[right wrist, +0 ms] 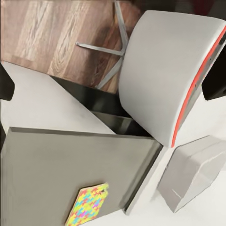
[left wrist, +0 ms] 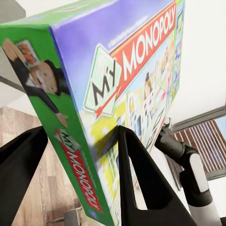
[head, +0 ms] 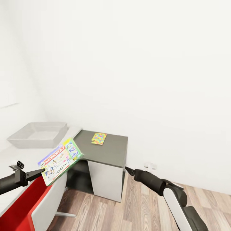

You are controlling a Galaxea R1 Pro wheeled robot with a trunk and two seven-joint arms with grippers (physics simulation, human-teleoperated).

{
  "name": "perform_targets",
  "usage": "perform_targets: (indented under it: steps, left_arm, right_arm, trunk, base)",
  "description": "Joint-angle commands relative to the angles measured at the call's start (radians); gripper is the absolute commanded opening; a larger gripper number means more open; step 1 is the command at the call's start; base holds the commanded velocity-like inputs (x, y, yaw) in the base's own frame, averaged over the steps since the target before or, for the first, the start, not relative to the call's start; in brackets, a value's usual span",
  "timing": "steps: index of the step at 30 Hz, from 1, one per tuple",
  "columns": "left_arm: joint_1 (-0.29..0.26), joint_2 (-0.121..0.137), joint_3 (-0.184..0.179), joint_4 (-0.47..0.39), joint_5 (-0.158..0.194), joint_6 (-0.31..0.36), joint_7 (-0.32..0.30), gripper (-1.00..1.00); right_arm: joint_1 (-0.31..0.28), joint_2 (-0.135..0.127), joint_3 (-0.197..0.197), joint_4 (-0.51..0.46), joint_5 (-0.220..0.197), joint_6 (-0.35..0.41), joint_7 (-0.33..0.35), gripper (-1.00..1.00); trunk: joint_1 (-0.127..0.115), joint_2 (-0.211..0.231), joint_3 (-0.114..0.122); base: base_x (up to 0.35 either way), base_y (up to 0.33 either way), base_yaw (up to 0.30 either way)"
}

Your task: Put all the toys in the child's room - the three board games (two on the bed and one on the table), the two jigsaw puzzles on the table, and the tennis ball on the table - inside the toy box on the table in the child's room.

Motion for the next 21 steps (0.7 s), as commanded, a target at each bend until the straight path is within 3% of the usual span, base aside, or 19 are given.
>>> perform_targets:
  steps: [1, 4, 7, 9, 16, 21]
  left_arm:
    - [-0.001, 0.0, 0.0, 0.0, 0.003, 0.011, -0.003, -1.0]
    - [-0.001, 0.0, 0.0, 0.0, 0.003, 0.01, -0.003, -1.0]
    - [-0.001, 0.0, 0.0, 0.0, 0.003, 0.009, -0.003, -1.0]
    - [-0.001, 0.0, 0.0, 0.0, 0.003, 0.009, -0.003, -1.0]
    - [-0.001, 0.0, 0.0, 0.0, 0.003, 0.008, -0.002, -1.0]
    - [-0.001, 0.0, -0.001, 0.0, 0.003, 0.008, -0.001, -1.0]
  right_arm:
    - [-0.005, 0.009, -0.003, 0.022, 0.034, -0.015, 0.004, 1.0]
    - [-0.06, 0.017, -0.009, 0.167, 0.081, -0.066, 0.011, 1.0]
    - [-0.138, 0.015, -0.012, 0.35, 0.091, -0.098, 0.016, 1.0]
    - [-0.163, 0.014, -0.012, 0.407, 0.094, -0.114, 0.025, 1.0]
    - [-0.181, 0.01, -0.013, 0.442, 0.095, -0.125, 0.047, 1.0]
    - [-0.182, 0.011, -0.013, 0.442, 0.096, -0.126, 0.096, 1.0]
  trunk:
    - [0.001, -0.002, -0.002]
    - [0.001, -0.002, -0.003]
    - [0.001, -0.002, -0.004]
    - [0.001, -0.002, -0.004]
    - [0.001, -0.002, -0.004]
    - [0.001, -0.002, -0.004]
  base:
    - [-0.001, 0.0, 0.291]
    - [0.0, 0.0, 0.267]
    - [0.0, 0.0, 0.218]
    - [0.0, 0.0, 0.185]
    - [0.008, 0.0, 0.167]
    - [0.188, 0.0, 0.166]
